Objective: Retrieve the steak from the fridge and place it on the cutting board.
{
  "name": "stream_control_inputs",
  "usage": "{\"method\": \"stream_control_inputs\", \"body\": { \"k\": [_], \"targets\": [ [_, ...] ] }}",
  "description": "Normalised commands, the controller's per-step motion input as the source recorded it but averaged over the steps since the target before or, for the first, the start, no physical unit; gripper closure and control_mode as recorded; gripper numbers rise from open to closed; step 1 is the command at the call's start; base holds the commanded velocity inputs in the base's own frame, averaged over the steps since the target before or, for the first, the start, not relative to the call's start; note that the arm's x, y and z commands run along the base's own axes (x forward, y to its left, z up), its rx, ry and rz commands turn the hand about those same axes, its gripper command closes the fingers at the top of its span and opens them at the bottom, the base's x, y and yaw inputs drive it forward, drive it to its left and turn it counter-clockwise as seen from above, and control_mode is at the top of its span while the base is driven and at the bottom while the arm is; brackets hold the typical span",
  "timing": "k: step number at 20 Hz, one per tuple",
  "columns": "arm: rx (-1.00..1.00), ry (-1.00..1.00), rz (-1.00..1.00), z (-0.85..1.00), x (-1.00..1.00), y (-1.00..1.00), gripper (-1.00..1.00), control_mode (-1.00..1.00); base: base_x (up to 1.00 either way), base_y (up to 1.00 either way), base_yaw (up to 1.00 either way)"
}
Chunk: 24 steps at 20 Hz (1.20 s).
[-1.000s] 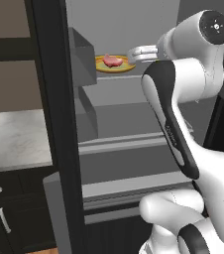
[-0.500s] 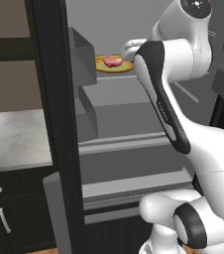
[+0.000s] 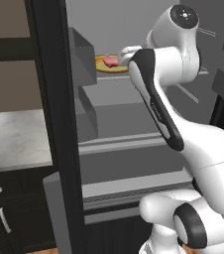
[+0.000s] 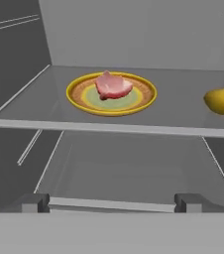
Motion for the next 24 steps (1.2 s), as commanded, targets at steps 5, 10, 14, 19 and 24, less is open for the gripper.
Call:
{"method": "stream_control_inputs", "body": {
  "k": [5,10,14,19,24],
  "targets": [
    [0.0,0.0,0.0,0.0,0.35,0.0,-1.0,-1.0,0.0,0.0,0.0],
    [0.0,0.03,0.0,-0.01,0.39,0.01,-1.0,-1.0,0.0,0.0,0.0],
    [0.0,0.06,0.0,-0.07,0.4,0.06,-1.0,-1.0,0.0,0.0,0.0],
    [0.0,0.09,0.0,0.0,0.4,0.07,-1.0,-1.0,0.0,0.0,0.0],
    [0.0,0.14,0.0,0.0,0.42,0.12,-1.0,-1.0,0.0,0.0,0.0]
  ]
}}
